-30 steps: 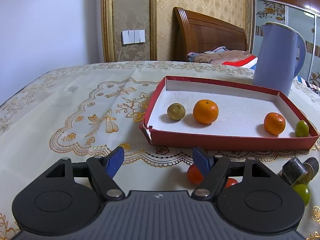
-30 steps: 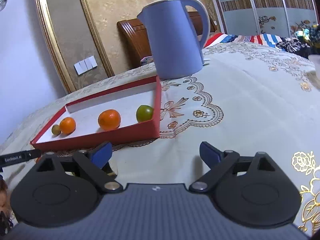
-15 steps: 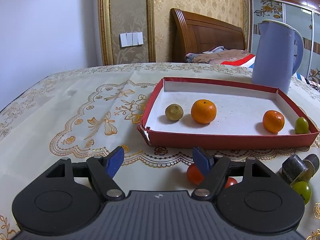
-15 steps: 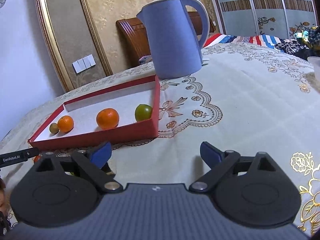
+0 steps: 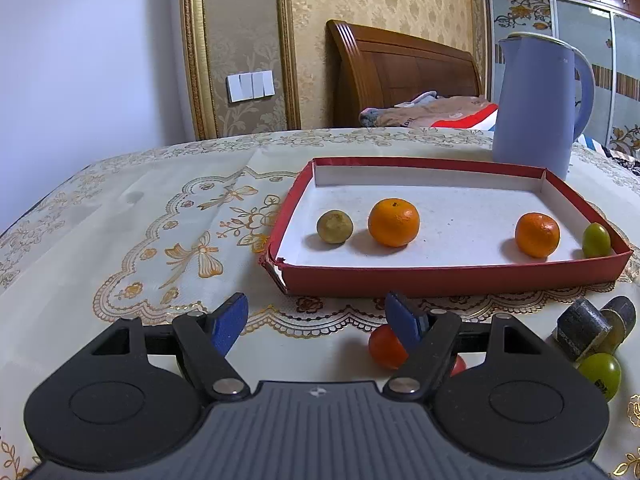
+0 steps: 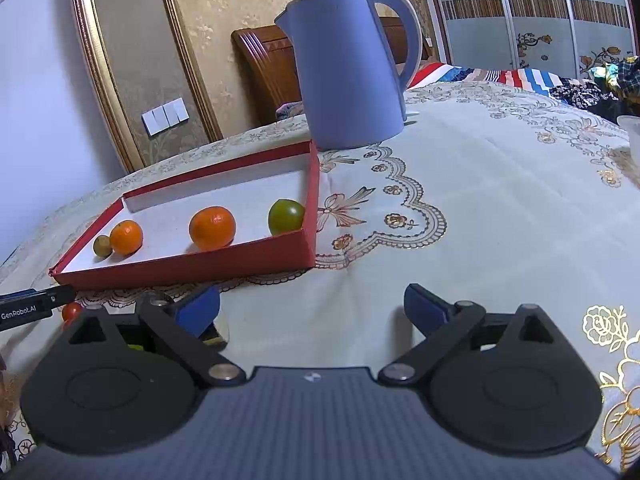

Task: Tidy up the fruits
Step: 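Move the right gripper toward the dark wooden cylinder beside the tray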

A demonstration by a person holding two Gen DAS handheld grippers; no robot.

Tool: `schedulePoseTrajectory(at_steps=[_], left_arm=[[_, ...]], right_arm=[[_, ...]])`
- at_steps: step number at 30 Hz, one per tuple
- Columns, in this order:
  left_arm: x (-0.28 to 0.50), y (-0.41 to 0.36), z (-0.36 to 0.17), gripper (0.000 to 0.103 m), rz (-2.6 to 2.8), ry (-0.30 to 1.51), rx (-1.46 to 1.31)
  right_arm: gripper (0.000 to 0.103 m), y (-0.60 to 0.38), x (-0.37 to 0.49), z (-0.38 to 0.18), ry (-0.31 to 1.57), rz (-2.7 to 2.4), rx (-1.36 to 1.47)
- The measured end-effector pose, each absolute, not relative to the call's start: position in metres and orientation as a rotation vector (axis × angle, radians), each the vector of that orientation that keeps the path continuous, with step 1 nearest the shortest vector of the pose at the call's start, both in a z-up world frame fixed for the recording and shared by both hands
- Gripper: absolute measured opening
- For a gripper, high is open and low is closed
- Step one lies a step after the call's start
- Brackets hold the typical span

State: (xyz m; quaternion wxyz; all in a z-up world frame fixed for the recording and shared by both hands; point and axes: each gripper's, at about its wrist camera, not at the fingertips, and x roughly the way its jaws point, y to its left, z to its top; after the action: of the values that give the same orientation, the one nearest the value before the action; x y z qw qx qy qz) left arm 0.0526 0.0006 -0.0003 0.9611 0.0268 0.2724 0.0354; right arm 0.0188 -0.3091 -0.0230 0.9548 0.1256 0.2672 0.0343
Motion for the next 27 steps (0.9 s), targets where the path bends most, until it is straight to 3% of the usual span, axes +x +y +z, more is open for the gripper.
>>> schedulePoseTrajectory(at_steps=[5,20,27], left_arm=[[0.048,0.000,0.004,0.076,0.021,0.515,0.030],[0.064,0.003,-0.010,0.077,0.062,0.661,0.040],[0.059,0.004,-0.010,0.077,0.064,0.656,0.053]], right_arm=[[0.098,-0.309,0.019,-0.023,0.544,0.066,0.254],[0.098,-0.311,0.012,-0.021,0.506,0.073,0.264],[0.098,-0.278,-0.014,-0.013,0.468,0.120,0.047]])
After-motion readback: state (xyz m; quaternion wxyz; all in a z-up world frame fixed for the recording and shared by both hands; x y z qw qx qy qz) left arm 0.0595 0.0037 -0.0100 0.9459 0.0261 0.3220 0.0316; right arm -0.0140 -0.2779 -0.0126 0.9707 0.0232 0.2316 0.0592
